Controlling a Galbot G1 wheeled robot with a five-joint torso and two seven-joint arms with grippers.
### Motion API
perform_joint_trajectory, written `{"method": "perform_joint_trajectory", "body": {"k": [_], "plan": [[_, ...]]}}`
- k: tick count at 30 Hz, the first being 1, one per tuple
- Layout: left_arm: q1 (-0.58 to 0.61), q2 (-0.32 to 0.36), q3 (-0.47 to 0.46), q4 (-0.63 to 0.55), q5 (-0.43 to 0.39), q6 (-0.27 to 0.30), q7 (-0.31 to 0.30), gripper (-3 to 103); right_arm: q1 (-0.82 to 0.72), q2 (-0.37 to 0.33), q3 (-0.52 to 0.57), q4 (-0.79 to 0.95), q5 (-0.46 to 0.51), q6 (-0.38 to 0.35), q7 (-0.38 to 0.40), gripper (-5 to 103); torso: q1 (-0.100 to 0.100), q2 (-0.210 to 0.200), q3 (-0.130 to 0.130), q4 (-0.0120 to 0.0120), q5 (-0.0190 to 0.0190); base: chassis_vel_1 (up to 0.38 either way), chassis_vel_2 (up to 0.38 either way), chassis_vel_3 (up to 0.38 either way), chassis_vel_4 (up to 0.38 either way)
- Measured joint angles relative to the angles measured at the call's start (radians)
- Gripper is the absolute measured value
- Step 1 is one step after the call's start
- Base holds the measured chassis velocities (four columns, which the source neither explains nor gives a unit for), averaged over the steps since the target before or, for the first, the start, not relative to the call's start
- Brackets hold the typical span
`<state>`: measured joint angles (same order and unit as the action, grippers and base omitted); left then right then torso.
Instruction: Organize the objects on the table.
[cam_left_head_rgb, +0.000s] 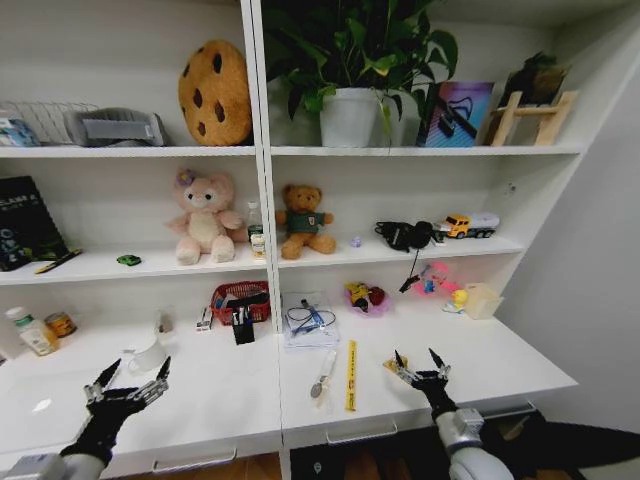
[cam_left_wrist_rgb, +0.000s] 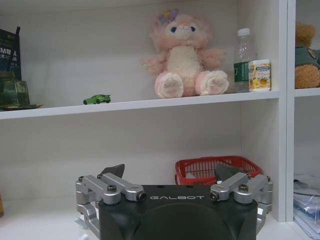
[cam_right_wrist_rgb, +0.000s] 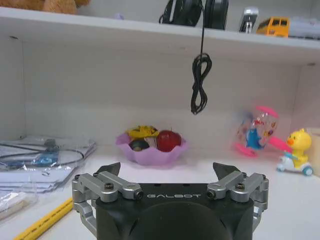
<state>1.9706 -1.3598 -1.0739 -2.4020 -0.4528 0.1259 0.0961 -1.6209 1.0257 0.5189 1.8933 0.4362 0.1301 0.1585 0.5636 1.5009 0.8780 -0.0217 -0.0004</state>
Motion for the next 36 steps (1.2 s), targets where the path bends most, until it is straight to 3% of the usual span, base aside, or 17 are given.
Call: {"method": "perform_joint_trajectory", "body": {"k": [8,19,21,24,26,28,31,32,36], "plan": [[0.0,0.0,0.0,0.0,0.0,0.0,0.0,100,0.053,-0.027,-0.018,-0.037,0.087,-0.084,-0.027,100,0.0,0.0,0.0,0.0005,0.0006,0.0,0.0,0.0,0.0],[0.0,0.0,0.0,0.0,0.0,0.0,0.0,100,0.094,-0.038,-0.047,-0.074,0.09,-0.131,-0.05,101,0.0,0.0,0.0,0.0003,0.0003,0.0,0.0,0.0,0.0],[0.0,0.0,0.0,0.0,0.0,0.0,0.0,100,0.115,-0.038,-0.055,-0.093,0.09,-0.137,-0.055,86,0.0,0.0,0.0,0.0003,0.0003,0.0,0.0,0.0,0.0],[0.0,0.0,0.0,0.0,0.0,0.0,0.0,100,0.123,-0.038,-0.059,-0.102,0.09,-0.139,-0.055,80,0.0,0.0,0.0,0.0003,0.0003,0.0,0.0,0.0,0.0],[0.0,0.0,0.0,0.0,0.0,0.0,0.0,100,0.135,-0.037,-0.072,-0.115,0.096,-0.142,-0.053,64,0.0,0.0,0.0,0.0003,0.0003,0.0,0.0,0.0,0.0],[0.0,0.0,0.0,0.0,0.0,0.0,0.0,100,0.135,-0.037,-0.076,-0.115,0.099,-0.146,-0.049,64,0.0,0.0,0.0,0.0003,0.0004,0.0,0.0,0.0,0.0],[0.0,0.0,0.0,0.0,0.0,0.0,0.0,100,0.123,-0.034,-0.079,-0.113,0.102,-0.151,-0.046,48,0.0,0.0,0.0,0.0002,0.0003,0.0,0.0,0.0,0.0],[0.0,0.0,0.0,0.0,0.0,0.0,0.0,100,0.123,-0.034,-0.079,-0.113,0.102,-0.151,-0.046,48,0.0,0.0,0.0,0.0002,0.0003,0.0,0.0,0.0,0.0],[0.0,0.0,0.0,0.0,0.0,0.0,0.0,100,0.117,-0.03,-0.078,-0.115,0.098,-0.146,-0.046,31,0.0,0.0,0.0,0.0002,0.0003,0.0,0.0,0.0,0.0]]}}
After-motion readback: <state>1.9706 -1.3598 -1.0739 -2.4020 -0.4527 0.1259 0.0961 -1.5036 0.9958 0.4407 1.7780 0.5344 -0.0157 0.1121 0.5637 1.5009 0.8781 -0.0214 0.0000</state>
